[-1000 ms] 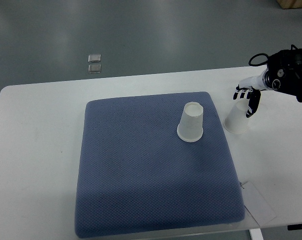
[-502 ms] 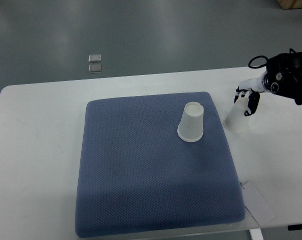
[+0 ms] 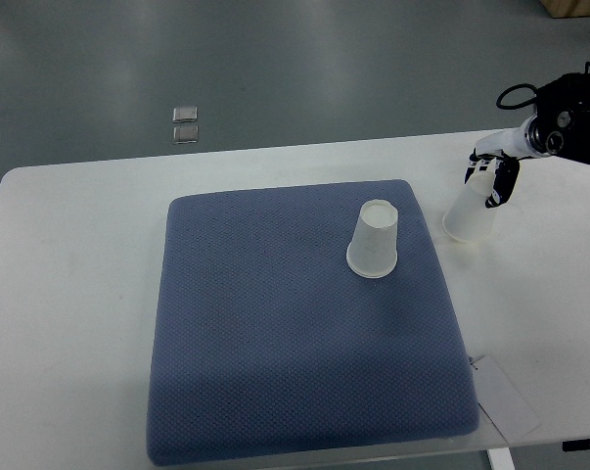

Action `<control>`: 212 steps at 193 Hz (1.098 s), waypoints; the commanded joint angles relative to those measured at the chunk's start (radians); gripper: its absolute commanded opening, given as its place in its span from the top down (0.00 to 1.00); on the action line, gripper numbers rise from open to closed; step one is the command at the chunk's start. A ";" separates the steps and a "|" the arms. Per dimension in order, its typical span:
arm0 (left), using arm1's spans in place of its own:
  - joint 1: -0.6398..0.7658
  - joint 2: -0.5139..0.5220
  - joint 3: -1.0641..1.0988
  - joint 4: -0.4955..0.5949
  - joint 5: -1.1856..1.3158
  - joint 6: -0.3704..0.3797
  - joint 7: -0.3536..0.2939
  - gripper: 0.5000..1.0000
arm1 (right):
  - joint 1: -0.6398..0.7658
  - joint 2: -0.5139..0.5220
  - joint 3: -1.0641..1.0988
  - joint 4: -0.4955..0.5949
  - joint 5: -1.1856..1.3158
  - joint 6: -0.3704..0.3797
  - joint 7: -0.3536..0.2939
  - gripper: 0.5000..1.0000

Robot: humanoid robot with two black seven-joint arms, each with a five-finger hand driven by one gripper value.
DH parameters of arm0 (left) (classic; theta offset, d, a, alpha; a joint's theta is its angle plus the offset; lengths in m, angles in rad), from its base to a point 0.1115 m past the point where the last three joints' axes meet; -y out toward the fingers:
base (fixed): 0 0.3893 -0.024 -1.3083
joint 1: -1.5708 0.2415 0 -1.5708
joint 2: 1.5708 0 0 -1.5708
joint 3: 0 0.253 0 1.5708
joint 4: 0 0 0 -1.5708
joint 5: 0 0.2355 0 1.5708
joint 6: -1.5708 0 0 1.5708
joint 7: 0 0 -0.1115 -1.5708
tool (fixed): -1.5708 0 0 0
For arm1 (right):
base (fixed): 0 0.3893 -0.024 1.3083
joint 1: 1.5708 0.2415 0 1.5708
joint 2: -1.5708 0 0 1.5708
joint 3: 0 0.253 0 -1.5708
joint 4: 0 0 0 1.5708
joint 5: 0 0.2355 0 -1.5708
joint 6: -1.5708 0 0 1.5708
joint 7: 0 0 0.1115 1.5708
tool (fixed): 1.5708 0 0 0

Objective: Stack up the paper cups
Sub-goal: 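Lift the grasped cup and carry it over the cup on the mat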

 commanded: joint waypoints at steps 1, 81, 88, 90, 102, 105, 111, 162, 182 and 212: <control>0.000 0.000 0.000 0.000 0.000 0.000 0.000 0.00 | 0.070 -0.038 -0.001 0.032 0.000 0.048 0.000 0.68; 0.000 0.000 0.000 0.000 0.000 0.000 0.000 0.00 | 0.394 -0.204 -0.010 0.225 0.005 0.192 0.000 0.68; 0.000 0.000 0.000 0.000 0.000 0.000 0.000 0.00 | 0.403 -0.210 -0.011 0.236 0.005 0.195 0.000 0.68; 0.000 0.000 0.000 0.000 0.000 0.000 0.000 0.00 | 0.406 -0.213 -0.011 0.239 0.005 0.195 -0.002 0.68; 0.000 0.000 0.000 0.000 0.000 0.000 0.000 0.00 | 0.415 -0.221 -0.016 0.259 0.005 0.195 -0.002 0.68; 0.000 0.000 0.000 -0.001 0.000 0.000 0.000 0.00 | 0.418 -0.222 -0.019 0.262 0.005 0.195 -0.002 0.68; 0.000 0.000 0.000 0.000 0.000 0.000 0.000 0.00 | 0.425 -0.222 -0.024 0.267 0.005 0.195 -0.002 0.68; 0.000 0.000 0.000 0.000 0.000 0.000 0.000 0.00 | 0.460 -0.215 -0.017 0.282 0.060 0.189 0.000 0.68; 0.000 0.000 0.000 0.000 0.000 0.000 0.000 0.00 | 0.469 -0.196 -0.013 0.285 0.101 0.189 0.000 0.68; -0.001 0.000 0.000 0.000 0.000 0.000 0.000 0.00 | 0.477 -0.141 -0.010 0.296 0.111 0.186 0.000 0.67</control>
